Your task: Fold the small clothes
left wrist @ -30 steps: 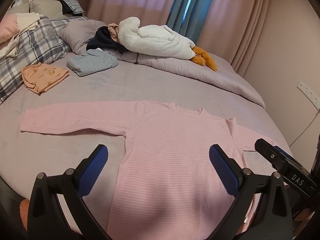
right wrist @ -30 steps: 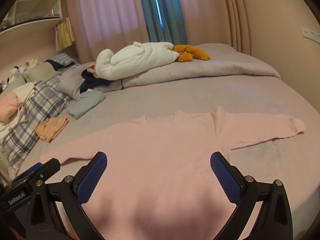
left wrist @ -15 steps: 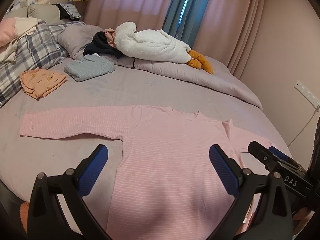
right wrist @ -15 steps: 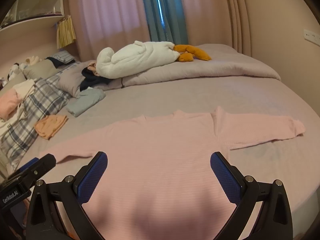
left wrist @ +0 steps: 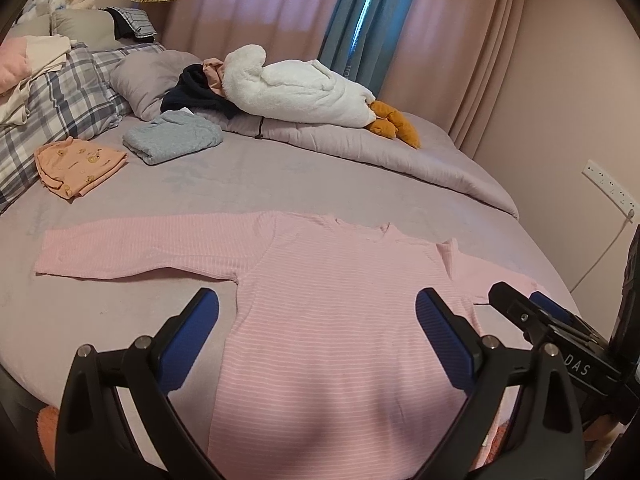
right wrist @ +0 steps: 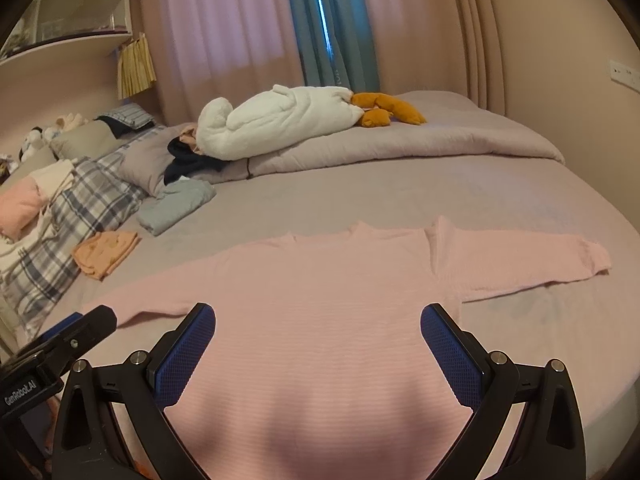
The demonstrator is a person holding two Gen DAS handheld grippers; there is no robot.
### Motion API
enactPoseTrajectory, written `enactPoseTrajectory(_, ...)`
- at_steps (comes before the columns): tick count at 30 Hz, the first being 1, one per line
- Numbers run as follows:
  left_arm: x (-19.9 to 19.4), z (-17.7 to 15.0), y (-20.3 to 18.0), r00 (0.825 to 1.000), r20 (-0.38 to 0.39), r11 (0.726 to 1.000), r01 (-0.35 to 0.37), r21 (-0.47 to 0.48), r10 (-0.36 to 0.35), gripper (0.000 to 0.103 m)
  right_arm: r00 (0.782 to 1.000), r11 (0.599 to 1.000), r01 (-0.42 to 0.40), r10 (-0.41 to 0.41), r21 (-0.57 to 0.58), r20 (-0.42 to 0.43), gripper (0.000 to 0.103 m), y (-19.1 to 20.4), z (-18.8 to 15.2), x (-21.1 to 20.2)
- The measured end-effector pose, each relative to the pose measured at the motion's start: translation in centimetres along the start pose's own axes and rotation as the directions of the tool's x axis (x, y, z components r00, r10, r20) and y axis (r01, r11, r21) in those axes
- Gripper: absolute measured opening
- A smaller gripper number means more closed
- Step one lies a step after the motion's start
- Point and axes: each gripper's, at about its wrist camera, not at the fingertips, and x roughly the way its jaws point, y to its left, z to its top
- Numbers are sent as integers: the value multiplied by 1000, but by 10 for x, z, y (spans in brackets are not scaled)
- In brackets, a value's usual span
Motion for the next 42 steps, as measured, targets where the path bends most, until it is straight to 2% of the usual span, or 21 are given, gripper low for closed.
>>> enactPoseTrajectory(14,2,-2,-3,1000,-22,1000,21,-15,-21,99,1000,1000,-4,4,8,9,102,-1,-1,-2)
enactPoseTrajectory(20,4,-4,-4,1000,-23,1000,10,-13,-10,99,1000,1000,-10,9,10,10,102,-1,-2,-2)
enactPoseTrajectory(28,10,-4,-3,1000,-30,1000,6,-17,-7,99,999,999,-47,47,7,8,102,3,-1,0)
enactPoseTrajectory(38,23,8,-15,999,-29,1000,16,12,-16,98,994,996,-85,86,-24,64,102,1,17,3)
enactPoseTrajectory(42,33,15,-24,999,-29,1000,14,25,-13,98,986,989,-147,147,-4,82,102,-11,32,5)
